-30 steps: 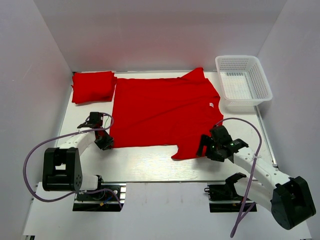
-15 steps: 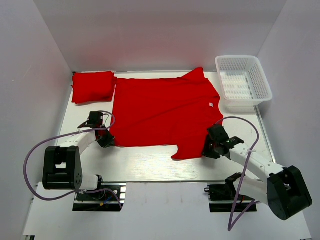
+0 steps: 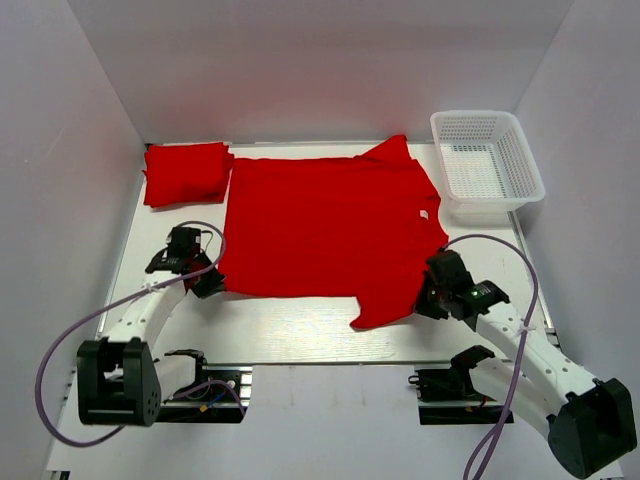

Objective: Fold and stack the t-shirts
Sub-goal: Grap the side of the flattened tshirt closest away from the robot with both arms, then fold the flattened tshirt in 1/3 of the way

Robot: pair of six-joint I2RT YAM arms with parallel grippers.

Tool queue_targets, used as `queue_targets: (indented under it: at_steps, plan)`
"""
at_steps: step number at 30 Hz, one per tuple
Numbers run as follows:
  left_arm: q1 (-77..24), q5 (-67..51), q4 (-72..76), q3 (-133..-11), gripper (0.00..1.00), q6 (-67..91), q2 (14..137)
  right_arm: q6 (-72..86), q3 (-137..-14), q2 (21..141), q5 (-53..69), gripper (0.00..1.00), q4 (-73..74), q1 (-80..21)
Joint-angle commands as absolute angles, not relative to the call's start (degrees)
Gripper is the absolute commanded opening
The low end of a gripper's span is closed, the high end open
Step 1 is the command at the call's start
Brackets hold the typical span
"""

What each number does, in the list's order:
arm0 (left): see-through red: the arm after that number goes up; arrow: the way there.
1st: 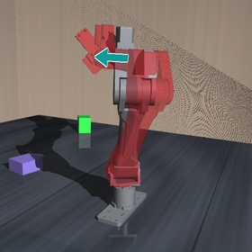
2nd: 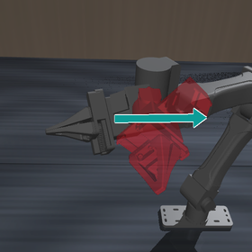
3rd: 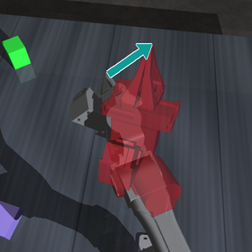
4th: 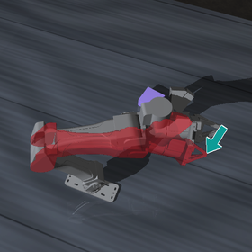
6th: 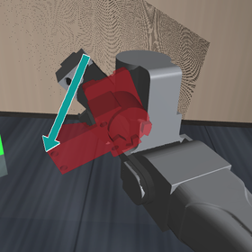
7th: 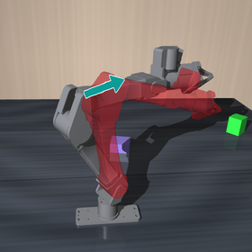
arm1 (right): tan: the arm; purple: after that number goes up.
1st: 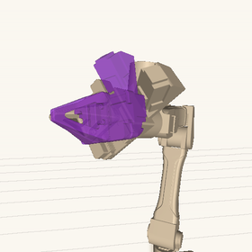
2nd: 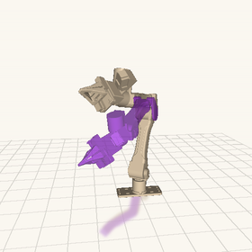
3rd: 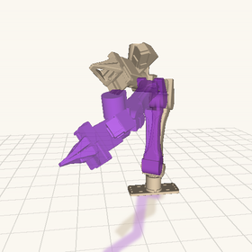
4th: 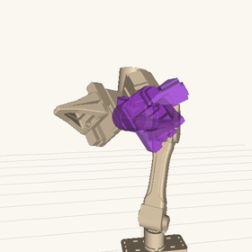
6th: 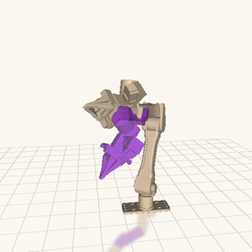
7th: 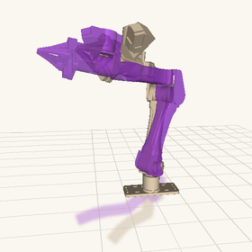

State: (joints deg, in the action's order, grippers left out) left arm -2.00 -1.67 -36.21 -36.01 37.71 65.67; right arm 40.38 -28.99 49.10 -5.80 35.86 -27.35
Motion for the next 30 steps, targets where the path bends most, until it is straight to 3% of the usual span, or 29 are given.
queue_targets:
  at_steps: [1, 14, 30]
  plan:
    - [-2.2, -0.26, -39.81, -36.04, 0.0, 37.53, 61.53, 41.05, -31.64, 48.43, -5.01, 0.0, 42.36, -27.33]
    - [-1.41, -3.15, -40.61, -38.58, 0.0, 37.53, 63.1, 39.46, -38.31, 51.31, -7.55, 0.0, 40.09, -27.16]
    - [-1.41, 0.53, -38.76, -59.93, 0.0, 40.43, 82.26, 34.02, -55.89, 67.84, -18.02, 0.0, 28.21, -23.47]
